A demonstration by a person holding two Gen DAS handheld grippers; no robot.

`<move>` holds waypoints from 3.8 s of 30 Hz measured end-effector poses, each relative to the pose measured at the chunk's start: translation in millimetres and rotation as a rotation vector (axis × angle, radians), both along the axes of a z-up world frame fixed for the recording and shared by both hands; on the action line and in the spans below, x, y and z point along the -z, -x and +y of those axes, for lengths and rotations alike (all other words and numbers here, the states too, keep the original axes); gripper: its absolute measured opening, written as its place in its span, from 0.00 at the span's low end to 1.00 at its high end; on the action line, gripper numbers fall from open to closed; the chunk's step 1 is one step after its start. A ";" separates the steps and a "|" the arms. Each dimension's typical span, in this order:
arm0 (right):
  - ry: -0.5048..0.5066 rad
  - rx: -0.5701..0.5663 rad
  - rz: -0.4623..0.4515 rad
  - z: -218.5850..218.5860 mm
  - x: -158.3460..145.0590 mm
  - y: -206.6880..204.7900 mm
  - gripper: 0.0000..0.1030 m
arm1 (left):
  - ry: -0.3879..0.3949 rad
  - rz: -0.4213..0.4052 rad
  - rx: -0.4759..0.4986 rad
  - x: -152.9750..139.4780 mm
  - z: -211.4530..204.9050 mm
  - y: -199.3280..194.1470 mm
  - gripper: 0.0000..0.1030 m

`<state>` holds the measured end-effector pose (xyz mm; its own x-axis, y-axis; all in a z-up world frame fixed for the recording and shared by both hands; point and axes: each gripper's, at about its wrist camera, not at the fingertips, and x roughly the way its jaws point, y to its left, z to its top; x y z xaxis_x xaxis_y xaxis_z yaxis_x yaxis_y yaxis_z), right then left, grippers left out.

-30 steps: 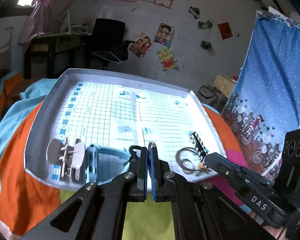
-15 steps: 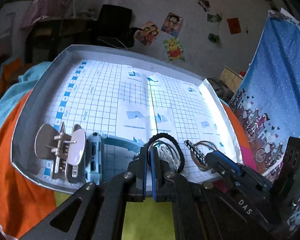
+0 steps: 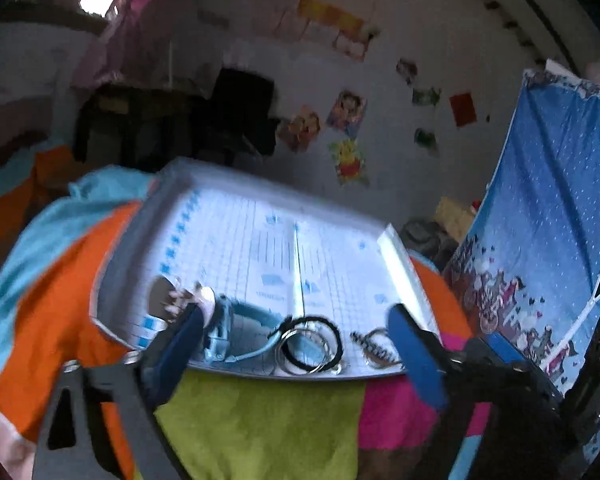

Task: Organize jewelry
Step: 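Withdraw both tools from the tray back over the remaining jewelry, then move the left tool toward the small ring while the right tool approaches the red bracelet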

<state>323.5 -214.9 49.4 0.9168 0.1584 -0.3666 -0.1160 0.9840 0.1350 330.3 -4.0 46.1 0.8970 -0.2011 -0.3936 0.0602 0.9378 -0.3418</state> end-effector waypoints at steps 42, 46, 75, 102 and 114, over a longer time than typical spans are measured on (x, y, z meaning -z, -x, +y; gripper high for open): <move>0.100 -0.065 -0.149 2.8 -23.0 290.3 0.99 | -0.196 -0.094 -0.155 11.6 11.3 291.3 1.00; 0.109 -0.059 -0.108 5.6 -10.0 292.6 0.99 | -0.214 -0.093 -0.188 26.0 12.2 297.4 1.00; 0.088 -0.012 0.078 11.2 38.2 273.2 0.99 | -0.251 0.034 -0.205 61.0 8.1 287.2 1.00; 0.118 -0.159 0.220 12.3 67.7 187.7 0.99 | -0.249 0.220 -0.067 97.4 1.4 164.2 1.00; 0.026 -0.137 0.285 0.5 85.2 119.2 0.86 | -0.246 0.205 0.026 111.9 -12.5 110.7 0.94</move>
<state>204.3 -214.4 -35.7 0.7470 0.2605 -0.6116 -0.2091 0.9654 0.1558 219.6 -16.5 -65.8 0.7897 -0.0994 -0.6053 0.0385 0.9929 -0.1128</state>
